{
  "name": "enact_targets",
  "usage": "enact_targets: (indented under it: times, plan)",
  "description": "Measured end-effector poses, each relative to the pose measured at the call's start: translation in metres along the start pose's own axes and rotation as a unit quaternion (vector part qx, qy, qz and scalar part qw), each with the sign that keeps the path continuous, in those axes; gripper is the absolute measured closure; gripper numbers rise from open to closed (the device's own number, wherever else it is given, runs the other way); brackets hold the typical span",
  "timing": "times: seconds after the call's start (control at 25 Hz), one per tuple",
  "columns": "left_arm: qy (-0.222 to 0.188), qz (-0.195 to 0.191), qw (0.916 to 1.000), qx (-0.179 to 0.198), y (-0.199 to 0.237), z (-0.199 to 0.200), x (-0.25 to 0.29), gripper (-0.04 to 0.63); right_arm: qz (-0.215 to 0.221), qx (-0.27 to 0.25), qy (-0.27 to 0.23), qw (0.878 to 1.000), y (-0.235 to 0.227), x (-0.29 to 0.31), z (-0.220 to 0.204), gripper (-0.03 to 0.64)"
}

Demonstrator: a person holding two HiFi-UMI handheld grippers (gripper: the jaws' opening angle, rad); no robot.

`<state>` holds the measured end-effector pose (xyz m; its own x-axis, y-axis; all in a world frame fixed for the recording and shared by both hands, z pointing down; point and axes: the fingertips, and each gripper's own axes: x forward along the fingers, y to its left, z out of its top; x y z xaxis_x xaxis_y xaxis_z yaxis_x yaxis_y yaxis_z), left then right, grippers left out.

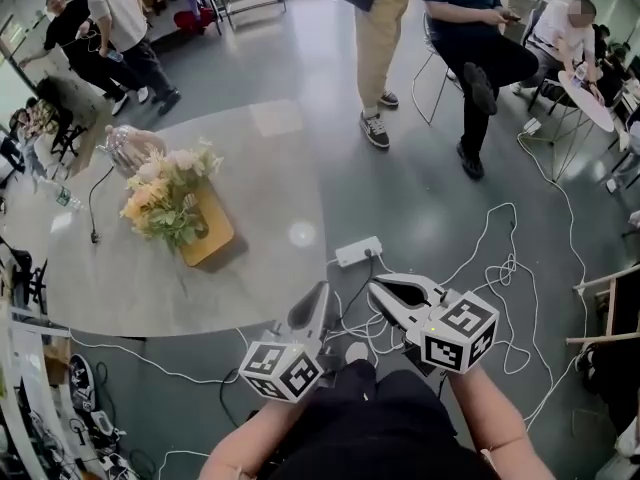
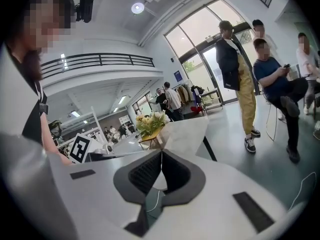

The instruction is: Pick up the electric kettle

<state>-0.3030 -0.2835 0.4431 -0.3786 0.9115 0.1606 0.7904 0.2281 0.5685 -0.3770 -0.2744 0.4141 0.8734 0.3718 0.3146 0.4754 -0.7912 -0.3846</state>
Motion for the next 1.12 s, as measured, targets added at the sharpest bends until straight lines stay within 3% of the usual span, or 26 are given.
enact_targets:
  times: [0.44,0.8,1.12]
  plan:
    - [-0.006,0.006,0.9999,0.008,-0.007,0.005,0.013,0.577,0.004,0.013,-0.009,1.000,-0.040,0.002,0.028,0.611]
    - [-0.055,0.079,0.9953,0.011,-0.009,0.013,0.059,0.578,0.066,-0.007,0.004,0.998,-0.097,-0.001,0.049,0.611]
    - [-0.111,0.155,0.9816,0.005,-0.055,0.017,0.146,0.577,0.137,-0.019,0.043,0.989,-0.179,-0.033,0.073,0.611]
